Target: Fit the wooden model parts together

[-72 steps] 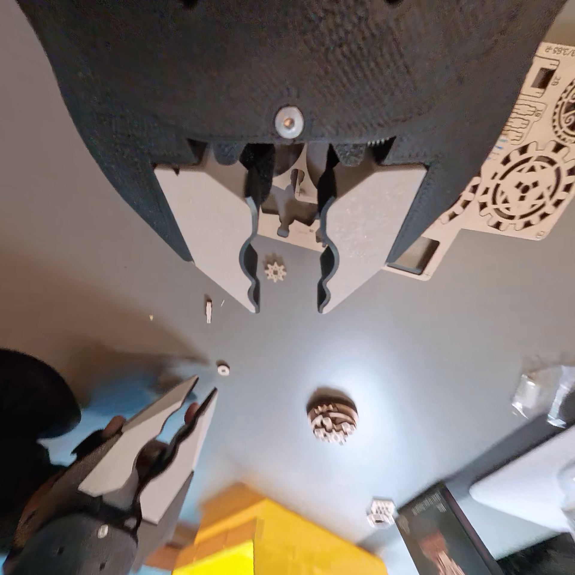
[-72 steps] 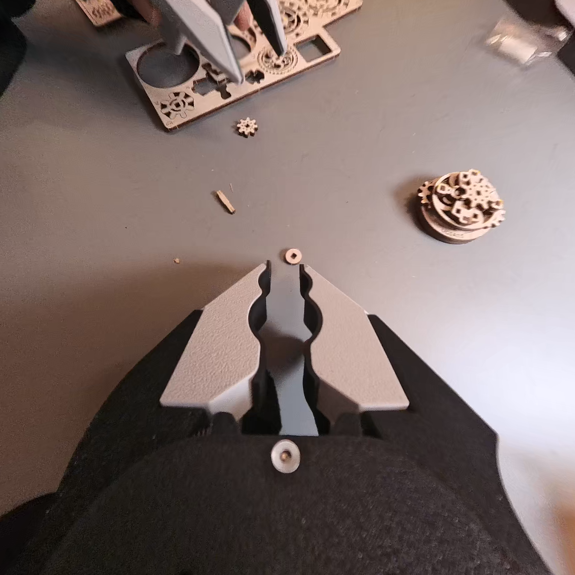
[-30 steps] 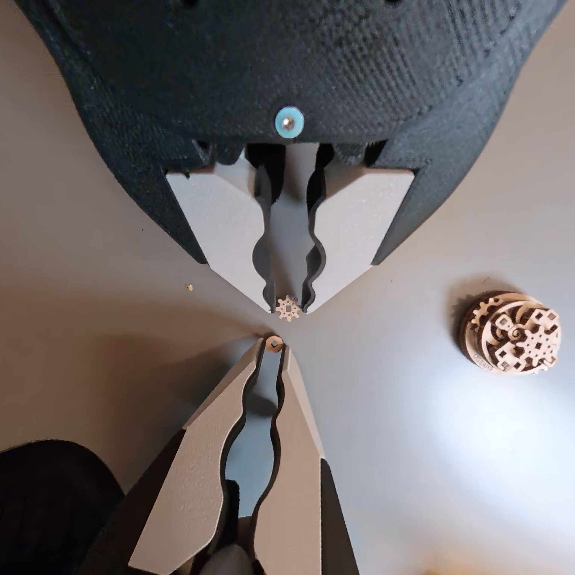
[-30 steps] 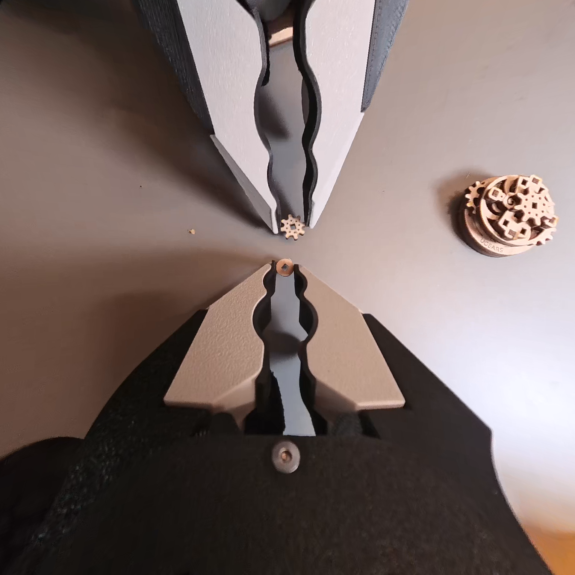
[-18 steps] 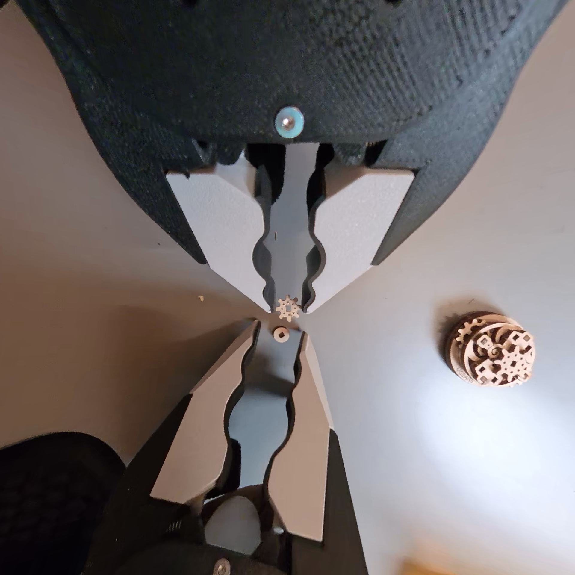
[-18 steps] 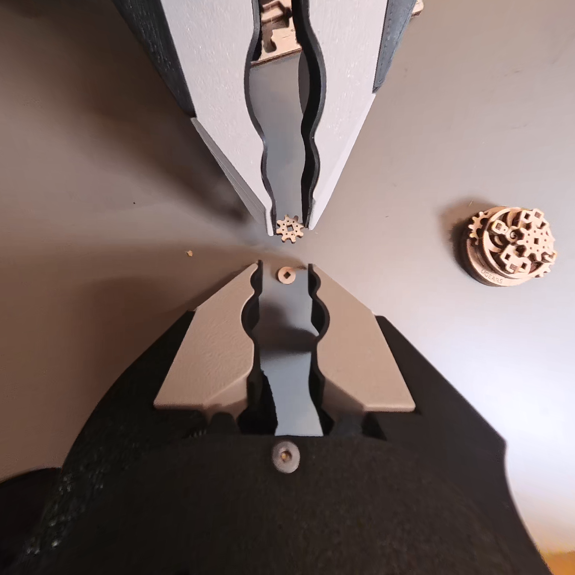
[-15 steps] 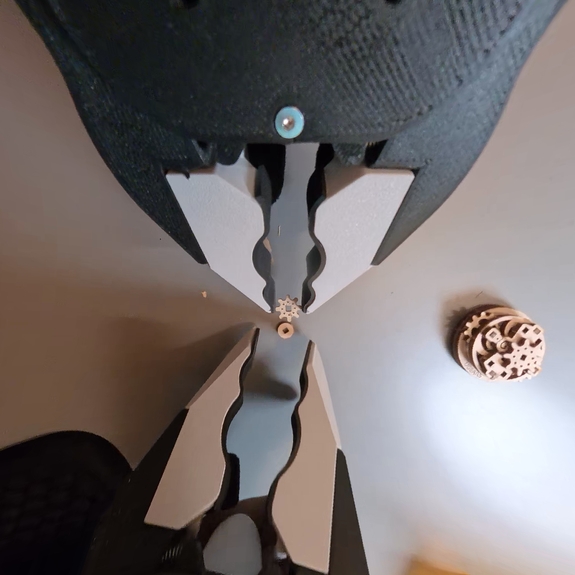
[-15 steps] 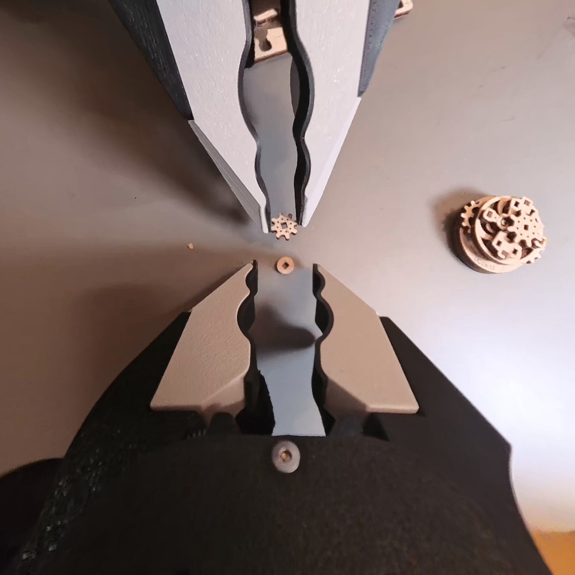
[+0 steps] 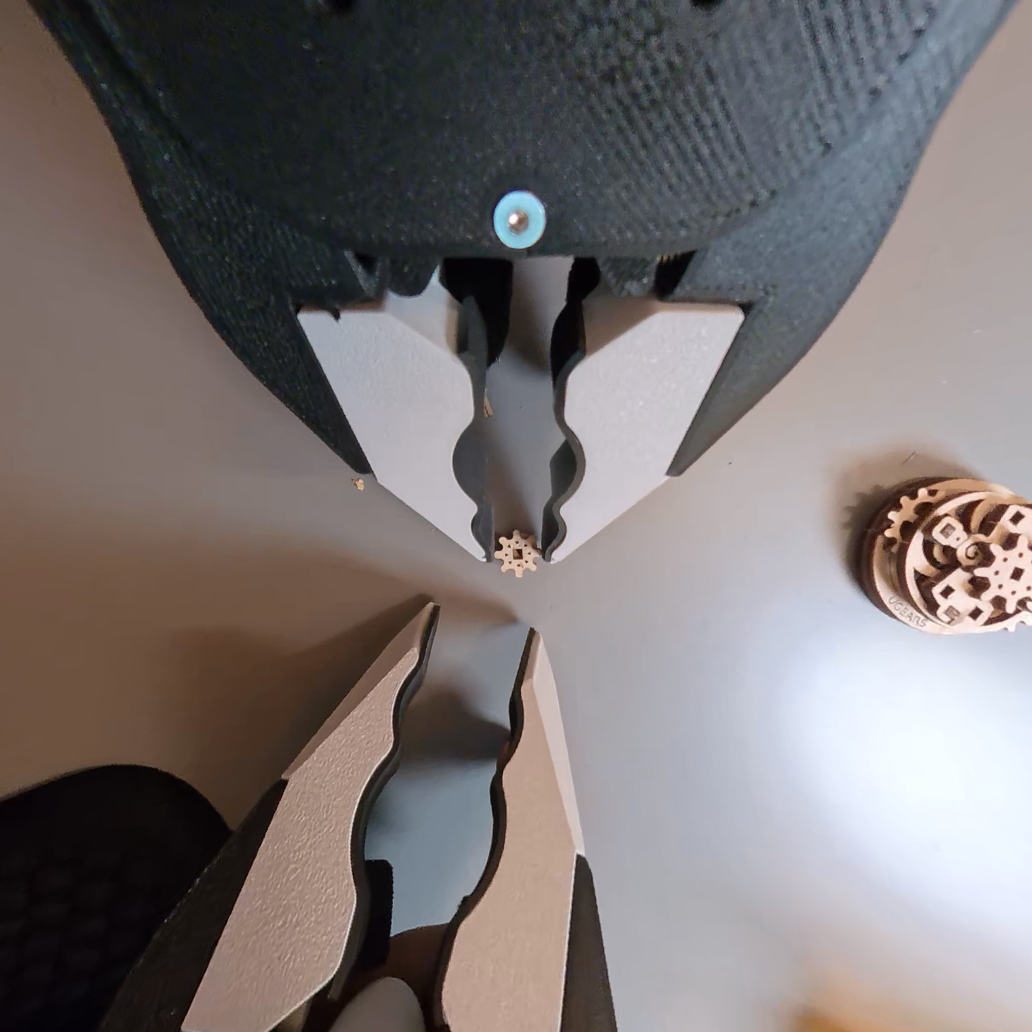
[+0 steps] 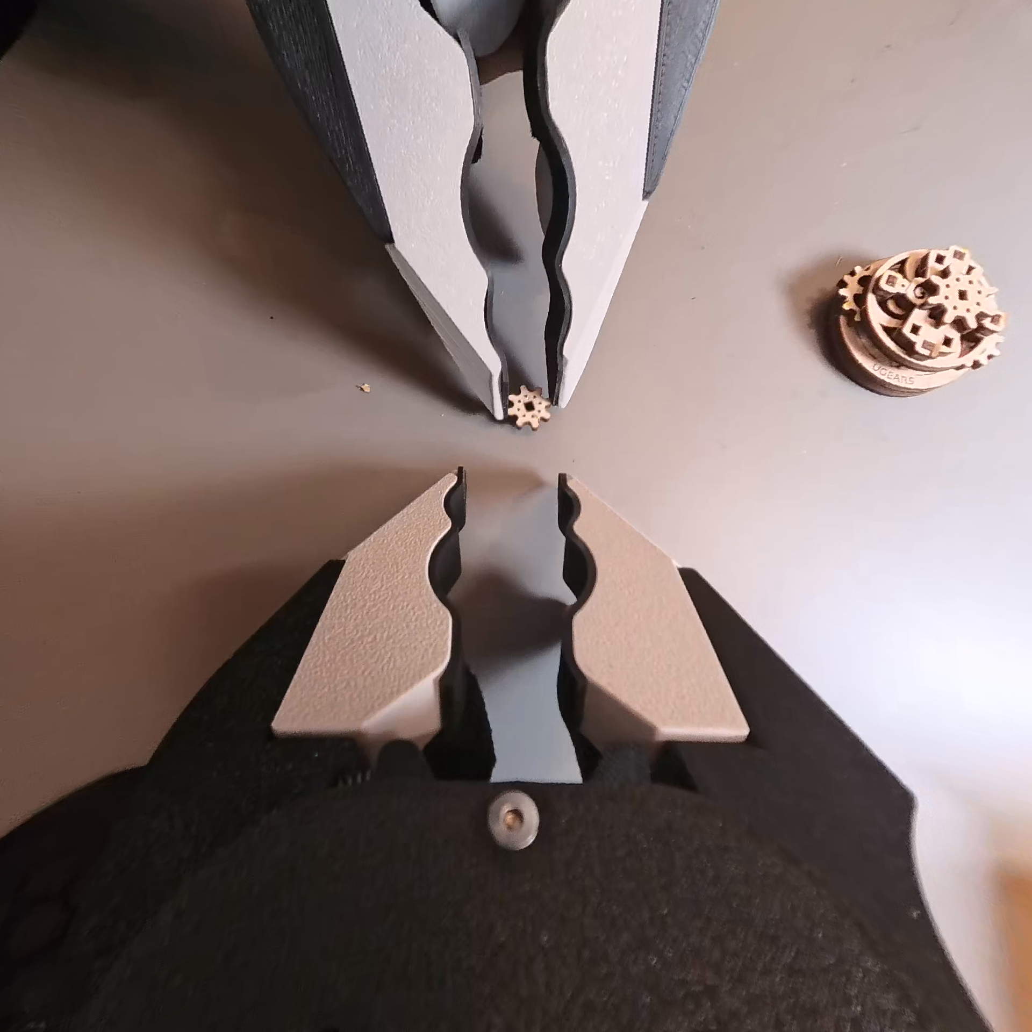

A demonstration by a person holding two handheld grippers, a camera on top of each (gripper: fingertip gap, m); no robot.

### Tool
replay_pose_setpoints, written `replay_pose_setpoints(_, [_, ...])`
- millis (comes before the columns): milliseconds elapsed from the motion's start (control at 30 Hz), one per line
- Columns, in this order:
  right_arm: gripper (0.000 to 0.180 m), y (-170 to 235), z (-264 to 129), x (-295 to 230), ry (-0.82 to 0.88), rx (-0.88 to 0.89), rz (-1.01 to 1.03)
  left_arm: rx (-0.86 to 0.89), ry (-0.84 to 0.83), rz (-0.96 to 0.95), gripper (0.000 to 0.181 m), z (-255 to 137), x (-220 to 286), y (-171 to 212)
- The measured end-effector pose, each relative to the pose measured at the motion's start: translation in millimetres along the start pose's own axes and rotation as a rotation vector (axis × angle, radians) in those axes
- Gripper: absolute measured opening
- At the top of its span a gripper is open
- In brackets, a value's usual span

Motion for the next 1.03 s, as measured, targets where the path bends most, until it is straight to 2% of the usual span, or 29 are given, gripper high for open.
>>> replay_pose_setpoints(700, [0.031,-0.8,1.1,1.4,0.001,0.035,0.024,0.010,-0.001,-0.006,0.016,-1.4,-2.7,5.9])
replay_pose_setpoints(1033, [0.026,-9.4,10.1,5.3,-0.025,0.100,0.061,0.099,0.029,-0.035,0.016,-2.8,-3.0,11.8])
Point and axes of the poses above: each gripper's, where its closed fingertips meet, z out along the fingers, y out of its underside, x = y × z across the jaws, the point moved 8 cm from there along -z, back along the fingers, and after that the axes turned 10 degrees about y, right-handed, at the moved point
